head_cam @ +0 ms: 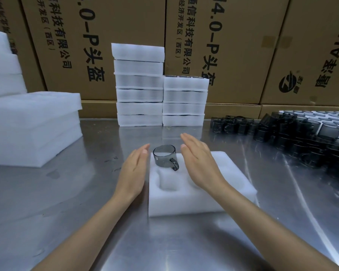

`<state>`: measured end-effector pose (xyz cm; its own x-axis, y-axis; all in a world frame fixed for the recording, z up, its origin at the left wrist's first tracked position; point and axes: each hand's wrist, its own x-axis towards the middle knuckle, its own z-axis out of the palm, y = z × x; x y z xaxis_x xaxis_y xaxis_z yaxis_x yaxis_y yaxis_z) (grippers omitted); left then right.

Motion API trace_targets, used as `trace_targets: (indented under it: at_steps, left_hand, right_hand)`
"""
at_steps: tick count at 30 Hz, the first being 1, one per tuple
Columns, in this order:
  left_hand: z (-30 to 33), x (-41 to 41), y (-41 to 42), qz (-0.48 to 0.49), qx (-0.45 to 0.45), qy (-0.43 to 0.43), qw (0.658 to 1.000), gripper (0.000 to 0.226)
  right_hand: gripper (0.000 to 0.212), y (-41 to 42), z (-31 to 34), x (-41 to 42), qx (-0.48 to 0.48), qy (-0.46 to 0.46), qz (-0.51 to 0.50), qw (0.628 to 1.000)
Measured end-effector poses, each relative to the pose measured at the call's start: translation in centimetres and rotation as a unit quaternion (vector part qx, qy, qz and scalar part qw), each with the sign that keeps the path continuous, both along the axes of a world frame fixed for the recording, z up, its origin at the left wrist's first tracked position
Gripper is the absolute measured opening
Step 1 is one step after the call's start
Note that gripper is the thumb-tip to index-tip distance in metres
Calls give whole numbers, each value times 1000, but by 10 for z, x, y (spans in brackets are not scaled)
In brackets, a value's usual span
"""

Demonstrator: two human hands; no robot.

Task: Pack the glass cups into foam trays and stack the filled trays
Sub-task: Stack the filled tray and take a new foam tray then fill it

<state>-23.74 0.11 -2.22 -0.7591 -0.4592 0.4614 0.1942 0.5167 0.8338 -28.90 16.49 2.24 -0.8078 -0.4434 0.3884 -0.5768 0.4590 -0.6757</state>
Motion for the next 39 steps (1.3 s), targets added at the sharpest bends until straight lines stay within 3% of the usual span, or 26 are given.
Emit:
trace_targets:
  at_steps: [5,8,15,18,24,28,31,33,36,39]
  left_hand:
    - [11,20,3,-28,-223,91,970,49]
    - [11,26,5,-34,-301,103,947,47]
    - [7,24,8,-83,-251,60,963,52]
    - [8,23,8,-74,-251,62,963,51]
    - [4,25,7,-94,-235,45,966,47]
    - [3,23,7,-118,-161,35,979,49]
    - [4,16,5,-122,-17,-10,992,59]
    - [4,10,3,-140,92,-53,984,69]
    - [1,7,3,-181,122,-82,972,78]
    - [-2,5,1,-181,95,-108,973,76]
  right_hand:
    - [50,-3,0,5,104,87,65,989]
    - [50,-5,-1,8,176,118,54,976]
    - [47,-2,0,9,307,79,52,947]
    - [48,-3,2,9,322,76,57,942]
    - [45,4,5,1,278,25,97,955]
    - [38,29,9,-15,136,-63,120,981]
    - [31,54,12,-50,-42,-78,27,996]
    - [26,71,5,-78,-141,-125,-48,981]
    - [19,90,-28,-120,-149,-175,-145,963]
    - [27,93,-51,-155,-104,-124,-228,960]
